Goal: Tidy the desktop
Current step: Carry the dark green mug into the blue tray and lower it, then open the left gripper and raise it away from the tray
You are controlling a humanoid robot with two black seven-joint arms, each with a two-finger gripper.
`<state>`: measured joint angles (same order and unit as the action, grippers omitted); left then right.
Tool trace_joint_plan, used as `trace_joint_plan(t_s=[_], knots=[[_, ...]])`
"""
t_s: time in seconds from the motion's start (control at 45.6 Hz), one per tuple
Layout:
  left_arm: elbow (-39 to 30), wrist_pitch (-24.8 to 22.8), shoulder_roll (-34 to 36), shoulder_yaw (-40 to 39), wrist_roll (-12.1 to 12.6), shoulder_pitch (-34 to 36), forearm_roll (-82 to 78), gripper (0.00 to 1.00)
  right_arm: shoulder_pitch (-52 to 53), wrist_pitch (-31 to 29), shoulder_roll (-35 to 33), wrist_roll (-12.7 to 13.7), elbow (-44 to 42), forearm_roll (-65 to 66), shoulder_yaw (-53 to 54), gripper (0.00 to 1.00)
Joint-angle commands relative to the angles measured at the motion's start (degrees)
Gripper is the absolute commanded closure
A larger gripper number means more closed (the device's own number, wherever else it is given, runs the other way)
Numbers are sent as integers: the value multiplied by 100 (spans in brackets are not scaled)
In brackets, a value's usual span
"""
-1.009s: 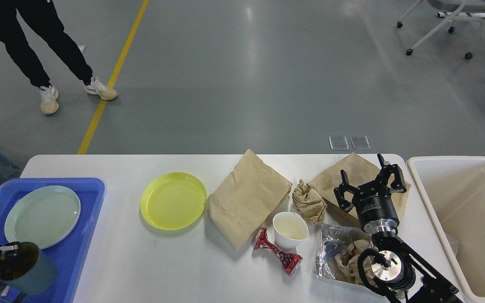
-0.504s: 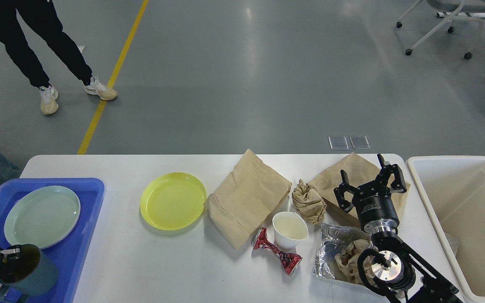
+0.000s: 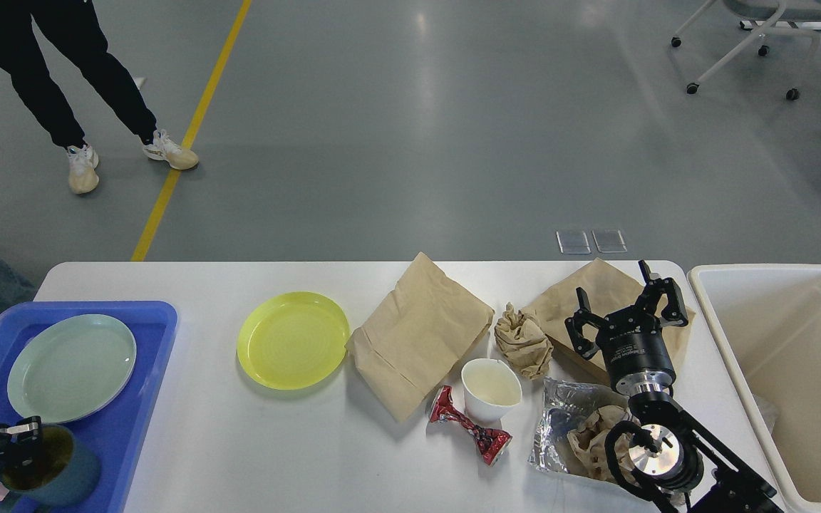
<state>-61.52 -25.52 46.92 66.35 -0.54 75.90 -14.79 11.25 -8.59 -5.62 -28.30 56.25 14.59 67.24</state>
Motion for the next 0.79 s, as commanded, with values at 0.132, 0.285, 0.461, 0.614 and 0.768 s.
trace_joint_plan(t_s=[0.132,0.285,0.461,0.614,0.768], knots=[[-45,249,-7,-34,-16,4,56,7,0,-2,0,0,0,0,0,0],[-106,196,10,-8,-16,39,47,6,0,7,0,0,0,0,0,0],[-220,-146,72,80,-7,188,47,6,0,-2,0,0,0,0,0,0],[-229,-665,19,580,45,855,56,6,9,6,0,0,0,0,0,0],[-554,-1095,-78,1152,45,2111,64,6,0,6,0,0,0,0,0,0]])
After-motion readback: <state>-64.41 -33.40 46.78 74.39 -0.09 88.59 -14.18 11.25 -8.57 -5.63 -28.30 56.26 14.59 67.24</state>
